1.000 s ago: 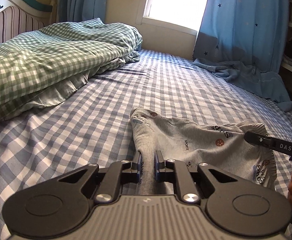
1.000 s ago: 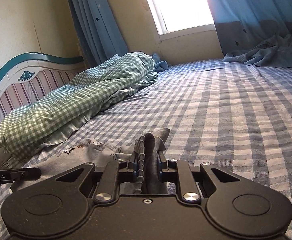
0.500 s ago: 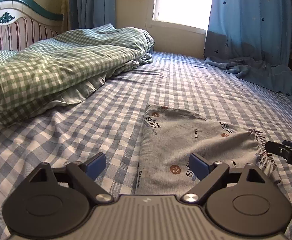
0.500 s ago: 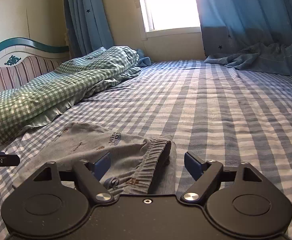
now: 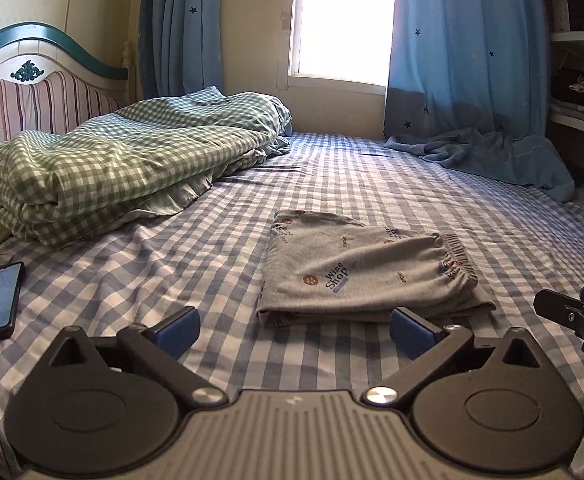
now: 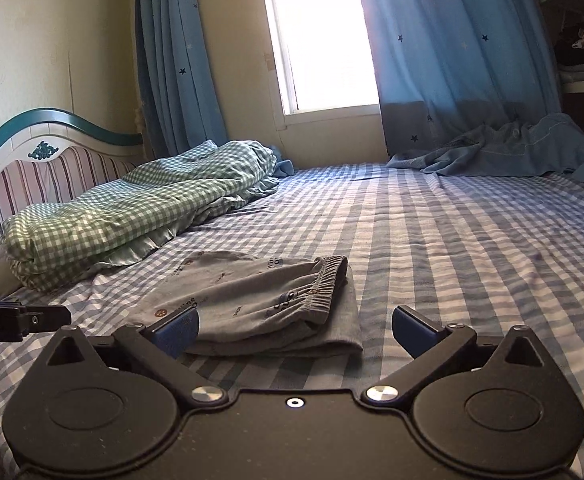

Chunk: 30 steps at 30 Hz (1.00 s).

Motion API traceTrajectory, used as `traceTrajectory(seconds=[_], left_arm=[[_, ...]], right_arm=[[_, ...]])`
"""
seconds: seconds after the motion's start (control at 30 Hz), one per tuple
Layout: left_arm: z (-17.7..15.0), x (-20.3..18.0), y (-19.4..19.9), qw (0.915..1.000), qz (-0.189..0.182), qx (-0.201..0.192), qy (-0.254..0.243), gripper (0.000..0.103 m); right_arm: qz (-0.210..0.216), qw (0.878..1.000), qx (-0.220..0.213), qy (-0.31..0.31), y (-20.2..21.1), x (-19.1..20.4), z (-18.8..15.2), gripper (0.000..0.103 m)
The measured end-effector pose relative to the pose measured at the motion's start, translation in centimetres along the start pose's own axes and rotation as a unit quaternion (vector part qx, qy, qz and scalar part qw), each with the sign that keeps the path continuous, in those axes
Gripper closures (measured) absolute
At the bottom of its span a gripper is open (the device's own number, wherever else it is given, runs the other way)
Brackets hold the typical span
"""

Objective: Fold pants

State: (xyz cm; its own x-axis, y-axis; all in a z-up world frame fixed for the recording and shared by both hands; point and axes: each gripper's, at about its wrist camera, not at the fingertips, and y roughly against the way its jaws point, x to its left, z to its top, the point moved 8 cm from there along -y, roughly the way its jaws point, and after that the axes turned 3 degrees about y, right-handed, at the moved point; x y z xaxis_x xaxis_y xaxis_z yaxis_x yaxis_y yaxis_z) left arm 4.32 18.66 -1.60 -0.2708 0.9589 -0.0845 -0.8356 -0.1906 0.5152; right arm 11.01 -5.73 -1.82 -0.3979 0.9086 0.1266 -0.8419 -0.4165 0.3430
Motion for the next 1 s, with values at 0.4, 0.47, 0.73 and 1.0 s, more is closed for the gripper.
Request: traceTrajectory(seconds=[0.4,0.47,0.73,1.0], left_arm=[[-5.7,1.6,3.4,0.9999,0.014,0.004,0.003,0.0],[-6.1,2.0,3.5,0.9998,0.02,0.005,0.004,0.0],[-6.6,2.7,3.4,0.9991,0.039,0.012,-0.007,0.0],[-6.6,2.7,3.2,0.9991,0.039,0.013,-0.005,0.0]], right_arm=[[-0.034,0.999,0.015,0.034,5.3,2.8,-4.3,0.001],[-0.035,0.999,0.018,0.031,5.3,3.0,-4.5,0.001],[-0.033,0.999,0.021,0.026,5.2,3.1,-4.6,0.001],[-0.033,0.999,0.022,0.025,5.1,3.0,-4.7,0.001]])
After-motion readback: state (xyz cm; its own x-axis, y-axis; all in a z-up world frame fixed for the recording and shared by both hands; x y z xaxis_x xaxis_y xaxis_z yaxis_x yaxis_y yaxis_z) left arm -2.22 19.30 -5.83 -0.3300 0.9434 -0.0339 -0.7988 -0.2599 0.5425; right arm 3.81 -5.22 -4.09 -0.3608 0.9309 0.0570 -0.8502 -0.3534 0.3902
